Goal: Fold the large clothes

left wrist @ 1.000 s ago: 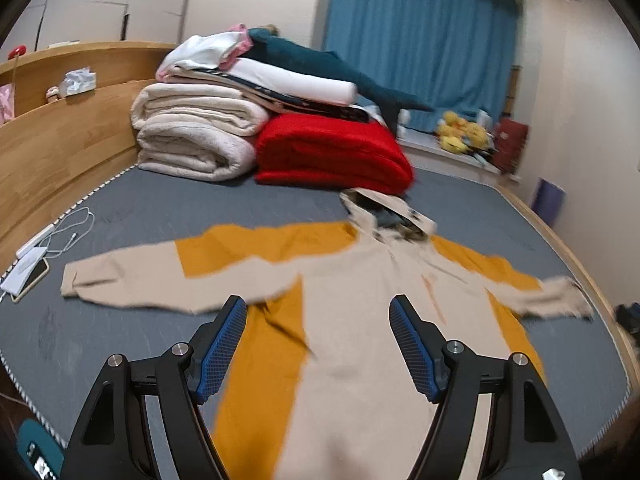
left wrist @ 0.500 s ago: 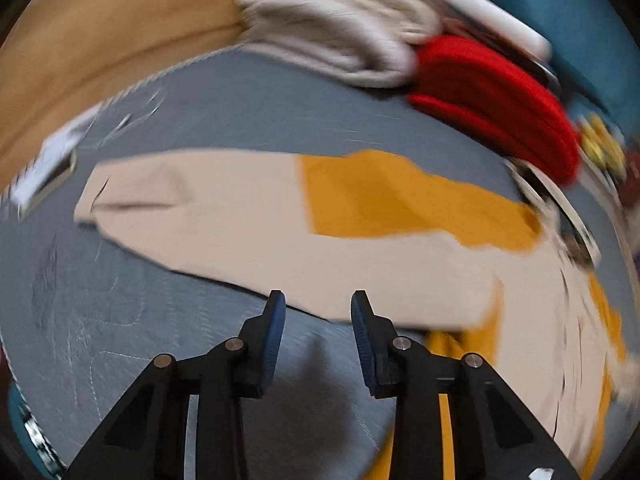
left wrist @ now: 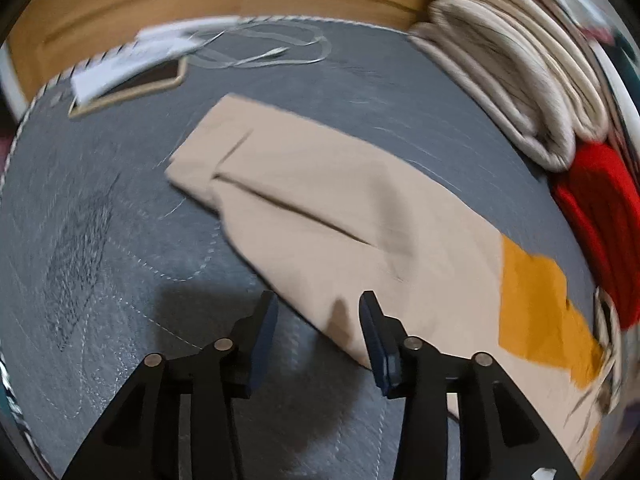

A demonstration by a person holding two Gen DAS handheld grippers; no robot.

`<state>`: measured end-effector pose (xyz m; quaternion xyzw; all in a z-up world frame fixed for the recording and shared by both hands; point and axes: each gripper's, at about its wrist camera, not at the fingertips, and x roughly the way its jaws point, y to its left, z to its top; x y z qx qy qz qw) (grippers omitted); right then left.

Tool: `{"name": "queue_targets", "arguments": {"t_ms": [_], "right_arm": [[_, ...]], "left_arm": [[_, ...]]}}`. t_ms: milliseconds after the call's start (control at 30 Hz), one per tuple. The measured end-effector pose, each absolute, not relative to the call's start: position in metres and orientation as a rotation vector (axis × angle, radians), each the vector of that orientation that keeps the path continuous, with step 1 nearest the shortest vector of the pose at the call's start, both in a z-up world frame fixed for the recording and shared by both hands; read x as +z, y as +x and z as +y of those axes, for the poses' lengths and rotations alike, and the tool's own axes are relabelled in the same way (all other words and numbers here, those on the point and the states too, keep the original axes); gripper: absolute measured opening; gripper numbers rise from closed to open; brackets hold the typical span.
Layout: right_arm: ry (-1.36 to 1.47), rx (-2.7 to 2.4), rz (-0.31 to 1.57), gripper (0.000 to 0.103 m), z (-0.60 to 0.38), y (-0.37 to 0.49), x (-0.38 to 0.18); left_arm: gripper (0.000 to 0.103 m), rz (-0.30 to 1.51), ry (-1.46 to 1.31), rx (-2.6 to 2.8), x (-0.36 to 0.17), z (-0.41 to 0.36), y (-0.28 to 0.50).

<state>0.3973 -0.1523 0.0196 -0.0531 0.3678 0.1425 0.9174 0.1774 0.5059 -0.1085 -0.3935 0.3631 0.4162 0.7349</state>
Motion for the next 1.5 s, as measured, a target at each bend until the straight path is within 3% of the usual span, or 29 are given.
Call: {"name": "queue_targets", "arguments": {"t_ms": [133,267,433,467,533,633,700,800,1100,1233,1367,1500], "right_arm": [[-0.132,0.287,0.783,0.056,-0.145,0.401,0.009],[-0.117,0.301,0.822,0.02,-0.14,0.406,0.001],[-0.117,0.287,0.883,0.017,-0.137,0.411,-0.012],[-0.126,0.283,0.9,0.018,-0.136,0.411,-0.016],[-0.141,0.261,0.93,0.019,-0.137,0.412,-0.022],[-0.141,0.225,0.952,0.034,-0.14,0.413,-0.027],[-0.144,0.213,0.951,0.043,-0.143,0.412,-0.027],[-0.159,0.2,0.947,0.047,-0.146,0.409,-0.024],[-0.139,0.186,0.95,0.05,-0.153,0.403,-0.02],[-0.117,0.187,0.949,0.054,-0.155,0.399,-0.017],[-0.09,0.184,0.962,0.075,-0.159,0.396,-0.019],[-0.052,0.18,0.98,0.076,-0.165,0.392,-0.022]], "left_arm": [[0.043,0.758,-1.001,0.921,-0.124,0.533,0.172],[0.043,0.719,-1.11,0.936,-0.138,0.545,0.166],[0.038,0.707,-1.084,0.935,-0.136,0.547,0.176],[0.034,0.703,-1.084,0.936,-0.136,0.548,0.178],[0.014,0.7,-1.083,0.945,-0.136,0.548,0.18],[0.005,0.689,-1.034,0.973,-0.129,0.545,0.182],[0.004,0.675,-0.982,0.978,-0.114,0.538,0.189],[0.002,0.631,-0.898,0.926,-0.08,0.52,0.213],[0.001,0.589,-0.677,0.637,0.001,0.406,0.296],[0.001,0.595,-0.625,0.5,0.016,0.344,0.323],[0.001,0.616,-0.545,0.327,0.027,0.261,0.356],[0.001,0.695,-0.485,0.12,0.017,0.17,0.392]]}}
